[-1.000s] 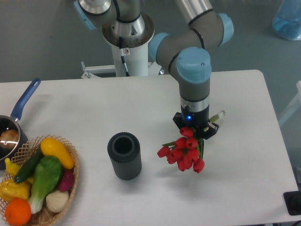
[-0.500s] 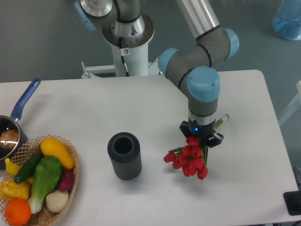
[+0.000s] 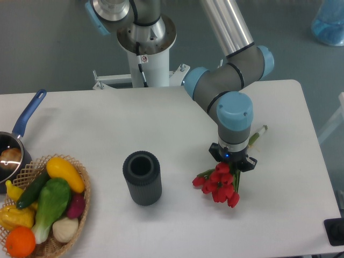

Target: Place the flowers on the table

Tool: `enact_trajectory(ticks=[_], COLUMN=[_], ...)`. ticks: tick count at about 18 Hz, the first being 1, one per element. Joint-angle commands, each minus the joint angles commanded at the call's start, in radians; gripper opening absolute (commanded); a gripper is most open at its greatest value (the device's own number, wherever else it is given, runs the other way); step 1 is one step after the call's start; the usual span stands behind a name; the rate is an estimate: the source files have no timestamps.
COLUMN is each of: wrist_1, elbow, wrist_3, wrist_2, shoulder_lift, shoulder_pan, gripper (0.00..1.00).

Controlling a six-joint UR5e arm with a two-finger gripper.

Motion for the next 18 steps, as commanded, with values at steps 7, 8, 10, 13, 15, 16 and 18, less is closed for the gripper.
enact_trajectory(ticks=[7, 8, 10, 13, 15, 16, 18], wrist_1=[0.005, 0.005, 0.003, 0.003, 0.003, 0.002, 0.003], elbow=[0.011, 0.014, 0.015, 0.009, 0.002, 0.002, 0.002], wrist_3=[-0.002, -0.005, -0.012, -0.046, -0.073, -0.096, -0.121], wrist_2=[-0.035, -0.055, -0.071, -0.086, -0.084, -0.087, -0.103], shoulder_lift=[0.001, 0.001, 0.008, 0.027, 0.046, 0.061, 0.087], shoulder_pan=[0.006, 0.009, 0.011, 0.025, 0.028, 0.041, 0.063], gripper=[0.81, 0.95, 0.99, 1.0, 1.0, 1.0, 1.0])
